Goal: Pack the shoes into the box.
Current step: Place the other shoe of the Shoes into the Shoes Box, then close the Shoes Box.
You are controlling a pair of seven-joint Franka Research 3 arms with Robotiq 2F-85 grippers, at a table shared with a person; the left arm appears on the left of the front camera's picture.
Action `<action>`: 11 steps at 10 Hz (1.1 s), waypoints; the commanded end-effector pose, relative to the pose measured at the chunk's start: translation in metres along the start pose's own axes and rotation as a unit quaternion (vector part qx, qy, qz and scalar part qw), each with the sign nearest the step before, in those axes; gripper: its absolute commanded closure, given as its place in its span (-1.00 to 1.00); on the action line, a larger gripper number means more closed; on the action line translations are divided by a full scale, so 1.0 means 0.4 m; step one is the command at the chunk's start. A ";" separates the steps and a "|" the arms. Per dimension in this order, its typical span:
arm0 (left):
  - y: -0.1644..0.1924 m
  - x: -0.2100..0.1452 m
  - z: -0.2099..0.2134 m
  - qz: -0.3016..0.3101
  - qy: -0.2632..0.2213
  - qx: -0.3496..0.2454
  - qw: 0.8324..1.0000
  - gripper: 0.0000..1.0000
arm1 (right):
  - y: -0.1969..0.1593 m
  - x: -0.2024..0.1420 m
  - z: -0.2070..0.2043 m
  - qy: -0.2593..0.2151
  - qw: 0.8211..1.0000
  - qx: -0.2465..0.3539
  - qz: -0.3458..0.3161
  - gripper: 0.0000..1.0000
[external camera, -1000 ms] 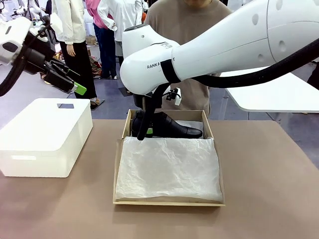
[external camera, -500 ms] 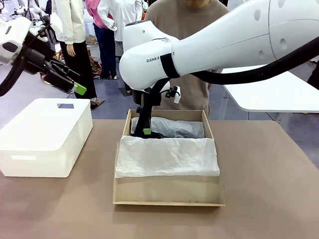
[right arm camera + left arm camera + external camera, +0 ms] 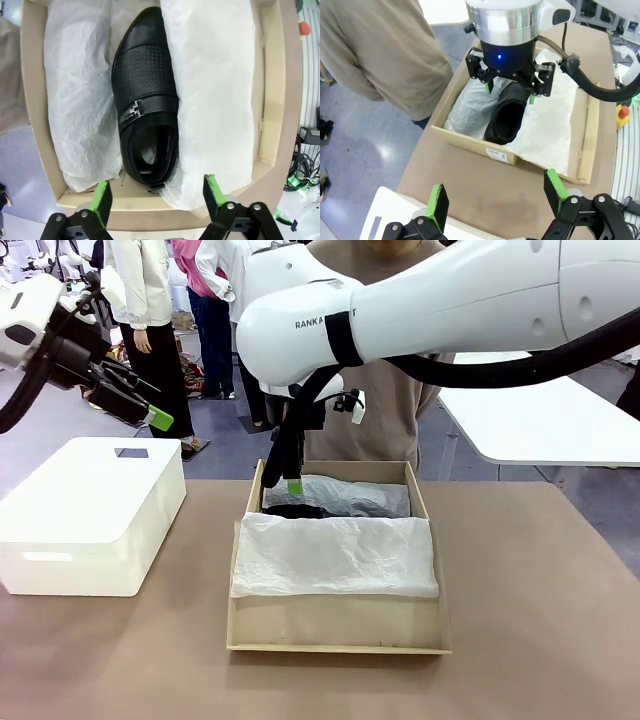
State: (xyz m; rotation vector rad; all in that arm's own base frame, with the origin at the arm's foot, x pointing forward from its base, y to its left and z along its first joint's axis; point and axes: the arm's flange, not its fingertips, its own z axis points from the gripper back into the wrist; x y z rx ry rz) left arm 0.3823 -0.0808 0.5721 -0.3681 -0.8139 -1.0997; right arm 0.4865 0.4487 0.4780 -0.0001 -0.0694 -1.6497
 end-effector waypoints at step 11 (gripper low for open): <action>0.001 -0.001 -0.001 -0.001 -0.008 -0.006 1.000 -1.00 | -0.014 0.123 0.114 0.005 0.983 0.010 0.185 -1.00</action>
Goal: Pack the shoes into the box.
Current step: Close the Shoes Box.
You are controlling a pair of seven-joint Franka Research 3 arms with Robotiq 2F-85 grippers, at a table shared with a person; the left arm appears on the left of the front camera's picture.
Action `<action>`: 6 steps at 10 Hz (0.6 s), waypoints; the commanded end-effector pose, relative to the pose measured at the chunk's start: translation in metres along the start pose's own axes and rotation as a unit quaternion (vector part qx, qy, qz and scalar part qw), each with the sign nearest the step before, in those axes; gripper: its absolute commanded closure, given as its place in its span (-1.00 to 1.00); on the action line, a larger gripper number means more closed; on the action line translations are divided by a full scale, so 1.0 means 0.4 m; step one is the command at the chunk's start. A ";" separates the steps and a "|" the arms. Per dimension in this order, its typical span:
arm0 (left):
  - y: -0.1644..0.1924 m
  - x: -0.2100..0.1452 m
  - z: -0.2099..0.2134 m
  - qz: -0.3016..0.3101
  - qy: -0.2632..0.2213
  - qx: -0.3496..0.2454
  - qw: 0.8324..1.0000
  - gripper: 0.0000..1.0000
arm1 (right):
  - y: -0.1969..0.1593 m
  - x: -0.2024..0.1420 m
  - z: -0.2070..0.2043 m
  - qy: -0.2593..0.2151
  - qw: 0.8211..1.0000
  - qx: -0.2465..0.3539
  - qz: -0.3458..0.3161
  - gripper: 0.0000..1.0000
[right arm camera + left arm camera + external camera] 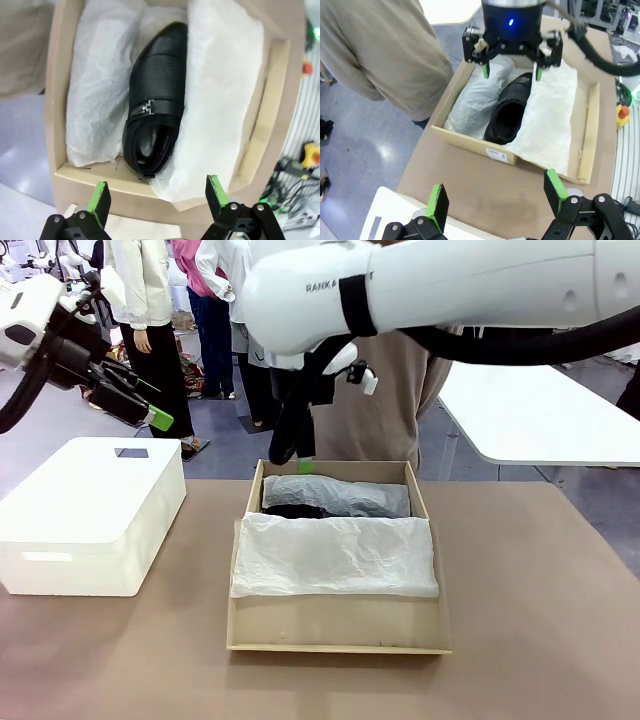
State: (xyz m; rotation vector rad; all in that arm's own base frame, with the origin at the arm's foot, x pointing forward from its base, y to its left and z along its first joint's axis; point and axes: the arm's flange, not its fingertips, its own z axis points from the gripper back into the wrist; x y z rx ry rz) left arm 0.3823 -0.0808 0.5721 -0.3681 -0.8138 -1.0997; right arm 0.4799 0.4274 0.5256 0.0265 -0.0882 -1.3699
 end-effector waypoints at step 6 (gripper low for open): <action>0.001 -0.001 -0.001 -0.001 -0.008 -0.005 1.000 -1.00 | -0.055 0.257 0.009 0.036 0.942 -0.025 0.334 -1.00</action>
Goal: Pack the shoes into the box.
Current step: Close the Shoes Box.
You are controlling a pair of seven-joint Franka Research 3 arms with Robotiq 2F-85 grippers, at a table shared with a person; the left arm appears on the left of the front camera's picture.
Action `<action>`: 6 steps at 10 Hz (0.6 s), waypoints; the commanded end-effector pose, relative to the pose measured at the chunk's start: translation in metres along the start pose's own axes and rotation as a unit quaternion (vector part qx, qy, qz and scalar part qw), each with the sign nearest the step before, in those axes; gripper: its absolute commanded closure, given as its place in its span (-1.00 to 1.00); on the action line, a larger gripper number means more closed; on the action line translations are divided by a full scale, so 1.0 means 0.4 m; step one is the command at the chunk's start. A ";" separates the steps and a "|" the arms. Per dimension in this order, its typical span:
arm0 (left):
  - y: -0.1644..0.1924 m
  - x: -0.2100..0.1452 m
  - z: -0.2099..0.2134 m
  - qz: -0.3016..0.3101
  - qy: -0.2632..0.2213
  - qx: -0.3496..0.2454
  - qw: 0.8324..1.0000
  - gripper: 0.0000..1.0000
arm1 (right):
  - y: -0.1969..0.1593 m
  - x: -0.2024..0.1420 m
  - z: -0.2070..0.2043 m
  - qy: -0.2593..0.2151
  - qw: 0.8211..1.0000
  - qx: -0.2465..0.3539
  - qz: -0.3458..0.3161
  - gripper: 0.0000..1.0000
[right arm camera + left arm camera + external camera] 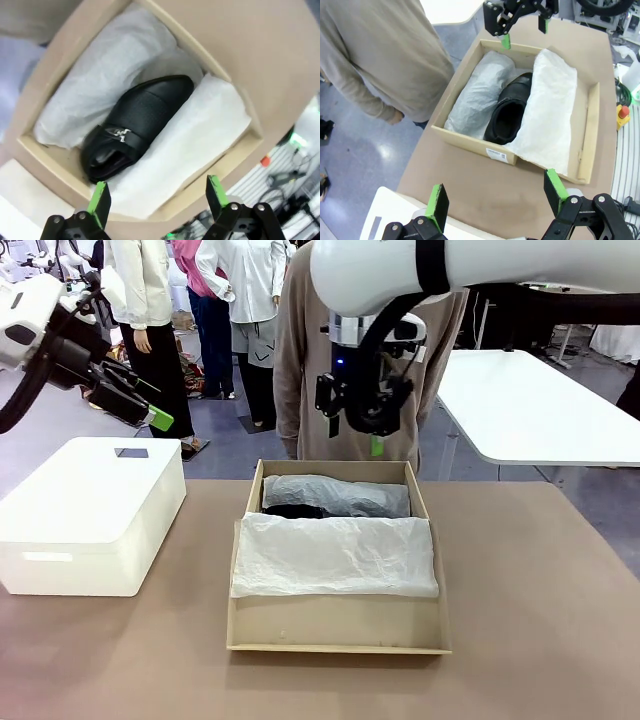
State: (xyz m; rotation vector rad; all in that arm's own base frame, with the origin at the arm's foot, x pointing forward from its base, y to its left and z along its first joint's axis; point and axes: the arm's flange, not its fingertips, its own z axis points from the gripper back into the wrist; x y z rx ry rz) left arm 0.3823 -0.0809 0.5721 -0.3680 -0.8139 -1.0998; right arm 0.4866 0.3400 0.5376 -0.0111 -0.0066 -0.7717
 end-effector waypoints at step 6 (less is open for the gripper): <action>0.001 -0.001 -0.001 -0.001 -0.008 -0.006 1.000 -1.00 | -0.028 0.024 -0.016 -0.002 0.997 -0.007 0.073 -1.00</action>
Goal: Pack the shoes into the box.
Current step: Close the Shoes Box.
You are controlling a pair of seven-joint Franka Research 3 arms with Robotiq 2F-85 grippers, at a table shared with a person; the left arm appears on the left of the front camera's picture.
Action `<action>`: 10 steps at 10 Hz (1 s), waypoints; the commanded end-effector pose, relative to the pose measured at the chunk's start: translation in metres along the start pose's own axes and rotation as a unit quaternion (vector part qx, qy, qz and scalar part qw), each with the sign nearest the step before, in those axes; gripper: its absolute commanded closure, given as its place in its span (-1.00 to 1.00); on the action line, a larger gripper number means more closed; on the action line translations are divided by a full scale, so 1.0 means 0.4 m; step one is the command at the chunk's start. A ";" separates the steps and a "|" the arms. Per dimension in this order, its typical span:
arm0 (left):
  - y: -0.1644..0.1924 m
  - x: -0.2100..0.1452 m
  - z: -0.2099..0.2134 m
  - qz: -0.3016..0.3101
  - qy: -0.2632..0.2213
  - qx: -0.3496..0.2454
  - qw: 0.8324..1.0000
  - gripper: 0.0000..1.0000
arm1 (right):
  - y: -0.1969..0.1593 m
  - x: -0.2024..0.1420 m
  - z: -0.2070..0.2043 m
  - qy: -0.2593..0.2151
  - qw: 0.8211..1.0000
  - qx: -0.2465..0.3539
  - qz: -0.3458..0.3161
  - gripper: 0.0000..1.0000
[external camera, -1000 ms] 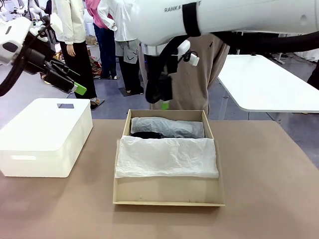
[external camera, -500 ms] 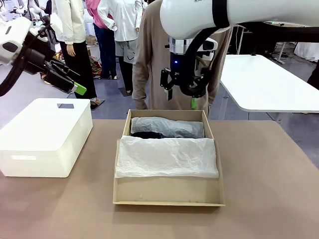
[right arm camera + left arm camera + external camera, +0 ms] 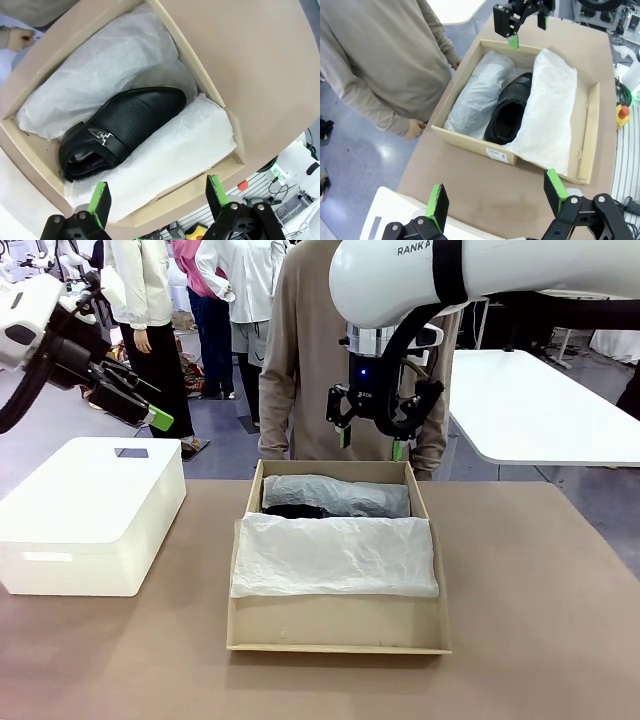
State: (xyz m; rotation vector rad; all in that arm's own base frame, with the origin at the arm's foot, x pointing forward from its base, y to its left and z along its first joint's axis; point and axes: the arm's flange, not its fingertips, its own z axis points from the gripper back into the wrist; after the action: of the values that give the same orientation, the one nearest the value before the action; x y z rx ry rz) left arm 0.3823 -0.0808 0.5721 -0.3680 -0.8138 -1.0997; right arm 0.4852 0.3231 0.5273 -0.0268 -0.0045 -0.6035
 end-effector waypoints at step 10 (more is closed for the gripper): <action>0.001 -0.001 -0.001 -0.001 -0.008 -0.006 1.000 -1.00 | -0.181 0.158 -0.040 -0.004 0.955 0.022 0.295 -1.00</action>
State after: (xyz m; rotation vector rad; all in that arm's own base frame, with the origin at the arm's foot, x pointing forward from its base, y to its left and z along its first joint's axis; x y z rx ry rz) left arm 0.3823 -0.0808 0.5721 -0.3680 -0.8139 -1.0997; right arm 0.5050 0.2427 0.5164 0.0178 0.0160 -0.1048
